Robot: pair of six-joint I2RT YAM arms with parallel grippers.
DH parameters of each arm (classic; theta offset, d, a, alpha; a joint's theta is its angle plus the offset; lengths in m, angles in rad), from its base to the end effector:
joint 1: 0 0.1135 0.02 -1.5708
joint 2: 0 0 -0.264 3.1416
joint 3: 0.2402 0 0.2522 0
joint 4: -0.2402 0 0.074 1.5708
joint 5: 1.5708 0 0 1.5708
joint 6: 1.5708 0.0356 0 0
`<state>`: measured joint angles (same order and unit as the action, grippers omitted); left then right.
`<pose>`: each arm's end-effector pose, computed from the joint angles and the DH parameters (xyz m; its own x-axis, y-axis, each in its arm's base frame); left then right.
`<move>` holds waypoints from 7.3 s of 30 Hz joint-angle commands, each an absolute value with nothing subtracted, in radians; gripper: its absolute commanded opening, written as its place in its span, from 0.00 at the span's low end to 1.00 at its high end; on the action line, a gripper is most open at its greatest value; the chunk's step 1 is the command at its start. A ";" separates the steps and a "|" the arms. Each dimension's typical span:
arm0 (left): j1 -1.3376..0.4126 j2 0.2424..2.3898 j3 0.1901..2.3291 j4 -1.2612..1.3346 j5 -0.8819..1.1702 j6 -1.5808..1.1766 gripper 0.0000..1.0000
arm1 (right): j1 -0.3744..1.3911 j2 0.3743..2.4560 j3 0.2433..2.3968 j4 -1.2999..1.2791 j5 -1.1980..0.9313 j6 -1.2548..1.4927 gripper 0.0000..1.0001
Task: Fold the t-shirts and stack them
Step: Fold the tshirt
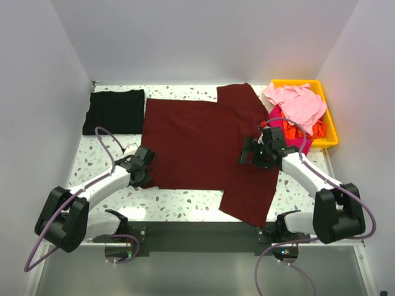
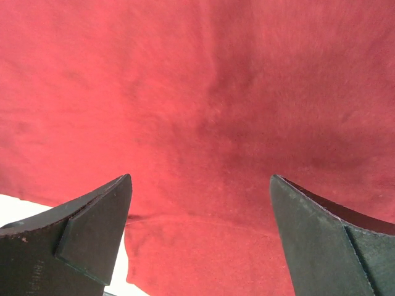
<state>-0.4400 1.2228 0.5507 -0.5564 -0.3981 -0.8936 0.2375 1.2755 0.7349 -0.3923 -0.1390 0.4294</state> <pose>0.1822 -0.0705 0.1555 -0.7483 -0.4417 -0.4949 -0.4919 0.8700 -0.0328 0.2410 0.0634 0.2037 -0.8403 0.2208 -0.4951 0.0403 0.9362 0.3491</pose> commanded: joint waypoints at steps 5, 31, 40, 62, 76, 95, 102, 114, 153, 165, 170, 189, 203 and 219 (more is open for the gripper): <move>-0.425 1.262 0.640 -0.581 -0.344 -0.812 0.00 | 0.242 1.419 0.764 -0.354 -0.123 0.440 0.95; -0.183 1.373 0.788 -0.439 -0.261 -0.551 0.00 | 0.357 1.544 1.028 -0.429 0.037 0.474 0.93; -0.175 1.407 0.853 -0.422 -0.192 -0.505 0.00 | 0.357 1.203 0.801 -0.704 0.124 0.587 0.94; -0.173 1.373 0.850 -0.396 -0.112 -0.492 0.00 | 0.434 0.963 0.591 -1.020 0.077 0.864 0.81; -0.173 1.356 0.853 -0.413 -0.117 -0.492 0.00 | 0.617 1.019 0.477 -0.908 0.057 1.020 0.67; -0.173 1.336 0.857 -0.439 -0.123 -0.492 0.00 | 0.624 0.916 0.494 -1.017 0.153 1.043 0.00; -0.175 1.250 0.865 -0.511 -0.167 -0.491 0.00 | 0.647 0.861 0.609 -1.144 0.164 1.029 0.00; -0.173 1.069 0.778 -0.613 -0.138 -0.541 0.00 | 0.661 0.749 0.733 -1.342 0.216 1.048 0.00; -0.043 1.469 1.020 -0.515 0.138 -0.453 0.00 | 0.381 1.586 1.339 -0.824 0.325 0.480 0.00; 0.032 1.601 1.126 -0.531 0.178 -0.413 0.00 | 0.316 1.772 1.557 -0.838 0.288 0.410 0.00; 0.051 1.672 1.158 -0.531 0.231 -0.390 0.00 | 0.310 1.847 1.638 -0.854 0.313 0.394 0.00; 0.054 1.832 1.313 -0.601 0.245 -0.311 0.00 | 0.273 1.993 1.838 -0.904 0.359 0.379 0.00; 0.054 1.881 1.411 -0.612 0.268 -0.319 0.02 | 0.267 2.080 1.957 -0.920 0.348 0.380 0.00; 0.018 1.503 1.033 -0.491 0.005 -0.433 0.84 | 0.167 1.729 1.502 -0.756 0.153 0.387 0.80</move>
<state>0.0296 1.5417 1.1126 -0.5243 0.0940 -0.4072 0.1585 1.8389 1.5913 -0.8303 0.1886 0.4011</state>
